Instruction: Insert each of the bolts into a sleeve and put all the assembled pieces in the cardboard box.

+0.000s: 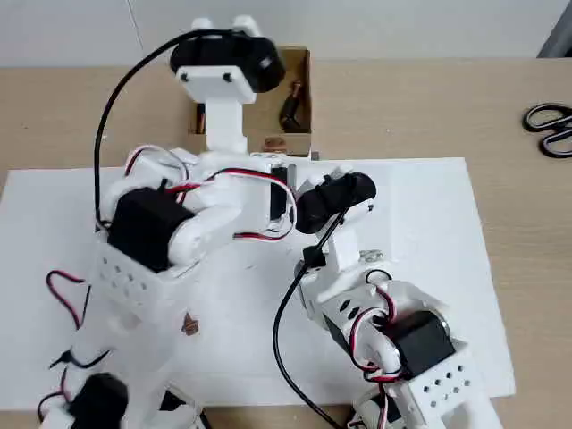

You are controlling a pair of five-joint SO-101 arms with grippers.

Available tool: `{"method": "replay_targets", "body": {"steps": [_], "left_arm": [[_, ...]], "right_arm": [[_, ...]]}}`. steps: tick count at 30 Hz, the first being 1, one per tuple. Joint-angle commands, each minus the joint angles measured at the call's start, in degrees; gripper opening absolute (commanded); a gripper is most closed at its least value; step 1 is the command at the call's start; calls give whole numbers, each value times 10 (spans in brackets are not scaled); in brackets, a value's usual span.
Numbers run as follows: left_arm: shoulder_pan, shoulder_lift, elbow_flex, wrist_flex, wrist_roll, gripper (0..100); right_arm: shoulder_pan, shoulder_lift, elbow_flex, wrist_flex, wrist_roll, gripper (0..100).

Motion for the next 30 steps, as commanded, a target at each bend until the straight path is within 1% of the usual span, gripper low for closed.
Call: {"method": "replay_targets", "body": {"steps": [1, 5, 10, 14, 16, 20, 27, 30], "left_arm": [[5, -83, 84, -63, 11, 6], [5, -210, 233, -136, 11, 6], [4, -392, 444, -240, 12, 6], [4, -517, 590, -304, 27, 6], [4, -570, 647, -332, 40, 6], [5, -656, 752, -404, 43, 6], [9, -753, 880, -535, 43, 6], [9, -775, 914, -560, 43, 6]], "right_arm": [[-7, -7, 16, -25, 25, 3], [-5, -15, 36, -24, 30, 3], [-7, -85, 53, -26, 33, 3], [-7, -159, 104, -24, 67, 3], [-7, -197, 129, -30, 84, 3], [-15, -268, 183, -54, 113, 3], [-79, -349, 269, -124, 117, 3], [-98, -373, 306, -143, 118, 3]]}}
